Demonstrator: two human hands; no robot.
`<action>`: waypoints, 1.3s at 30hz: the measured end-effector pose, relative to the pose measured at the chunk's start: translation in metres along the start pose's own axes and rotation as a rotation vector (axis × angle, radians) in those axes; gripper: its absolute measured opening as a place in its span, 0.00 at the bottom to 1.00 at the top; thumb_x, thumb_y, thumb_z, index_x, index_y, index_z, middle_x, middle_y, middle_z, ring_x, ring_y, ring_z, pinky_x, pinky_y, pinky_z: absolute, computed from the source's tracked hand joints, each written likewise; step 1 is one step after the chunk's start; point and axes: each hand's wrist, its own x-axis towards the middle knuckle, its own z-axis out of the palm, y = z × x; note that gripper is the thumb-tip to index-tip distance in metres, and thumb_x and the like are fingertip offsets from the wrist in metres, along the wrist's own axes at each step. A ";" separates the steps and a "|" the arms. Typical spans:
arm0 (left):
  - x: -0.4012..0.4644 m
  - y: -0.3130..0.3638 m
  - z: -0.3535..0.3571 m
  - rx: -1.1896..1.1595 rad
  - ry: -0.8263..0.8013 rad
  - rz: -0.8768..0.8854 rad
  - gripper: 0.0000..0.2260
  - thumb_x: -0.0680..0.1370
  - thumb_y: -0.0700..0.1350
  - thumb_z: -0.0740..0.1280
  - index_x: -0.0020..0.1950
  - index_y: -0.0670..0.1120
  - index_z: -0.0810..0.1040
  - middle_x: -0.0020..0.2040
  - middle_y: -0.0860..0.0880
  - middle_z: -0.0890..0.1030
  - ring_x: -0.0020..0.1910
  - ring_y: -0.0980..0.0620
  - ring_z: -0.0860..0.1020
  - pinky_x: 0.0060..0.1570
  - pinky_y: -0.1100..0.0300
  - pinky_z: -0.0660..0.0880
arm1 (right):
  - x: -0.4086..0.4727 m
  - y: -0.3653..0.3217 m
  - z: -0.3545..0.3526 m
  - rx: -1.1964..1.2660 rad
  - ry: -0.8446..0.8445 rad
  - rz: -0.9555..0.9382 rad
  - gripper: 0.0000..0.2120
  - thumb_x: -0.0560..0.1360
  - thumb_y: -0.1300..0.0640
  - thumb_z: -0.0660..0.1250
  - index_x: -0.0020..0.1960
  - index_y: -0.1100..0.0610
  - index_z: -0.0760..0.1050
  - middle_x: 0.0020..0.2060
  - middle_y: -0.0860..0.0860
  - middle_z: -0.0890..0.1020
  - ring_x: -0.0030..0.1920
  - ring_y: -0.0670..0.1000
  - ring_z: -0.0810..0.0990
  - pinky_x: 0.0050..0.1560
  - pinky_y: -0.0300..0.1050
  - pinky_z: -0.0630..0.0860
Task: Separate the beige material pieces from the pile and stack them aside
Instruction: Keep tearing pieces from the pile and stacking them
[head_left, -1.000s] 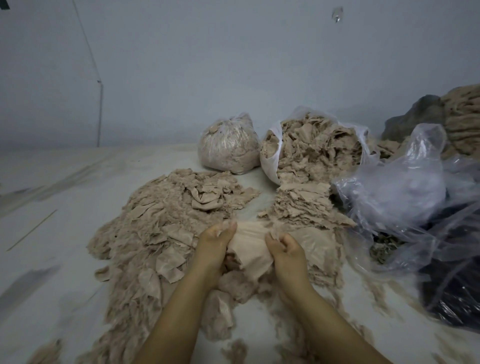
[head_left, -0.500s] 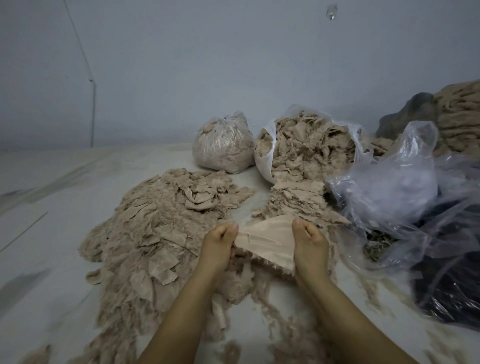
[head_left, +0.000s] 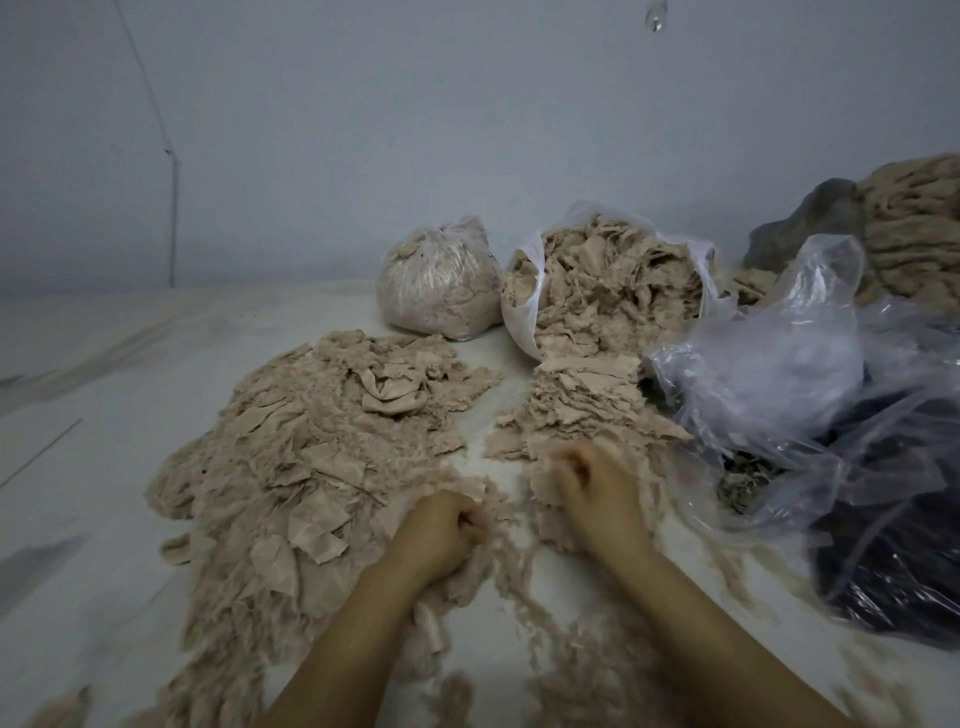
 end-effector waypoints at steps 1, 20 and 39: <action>-0.001 0.000 -0.001 -0.091 0.060 0.000 0.05 0.74 0.39 0.70 0.40 0.48 0.79 0.41 0.52 0.80 0.42 0.57 0.77 0.43 0.66 0.73 | -0.006 -0.006 0.007 0.037 -0.166 -0.021 0.05 0.78 0.57 0.64 0.53 0.48 0.74 0.43 0.41 0.76 0.43 0.40 0.75 0.43 0.29 0.70; -0.022 -0.034 -0.030 -0.129 0.005 0.127 0.10 0.68 0.52 0.77 0.36 0.53 0.76 0.38 0.55 0.76 0.36 0.61 0.73 0.38 0.71 0.70 | -0.023 -0.016 0.053 0.065 -0.553 0.226 0.16 0.73 0.43 0.68 0.33 0.52 0.74 0.25 0.44 0.77 0.28 0.44 0.76 0.32 0.39 0.72; -0.030 -0.014 -0.033 -0.232 0.495 0.285 0.16 0.69 0.32 0.70 0.33 0.50 0.68 0.32 0.52 0.73 0.32 0.55 0.69 0.34 0.59 0.66 | -0.022 -0.054 0.056 0.958 -0.465 0.882 0.14 0.76 0.49 0.67 0.49 0.62 0.77 0.37 0.55 0.79 0.36 0.52 0.79 0.29 0.41 0.78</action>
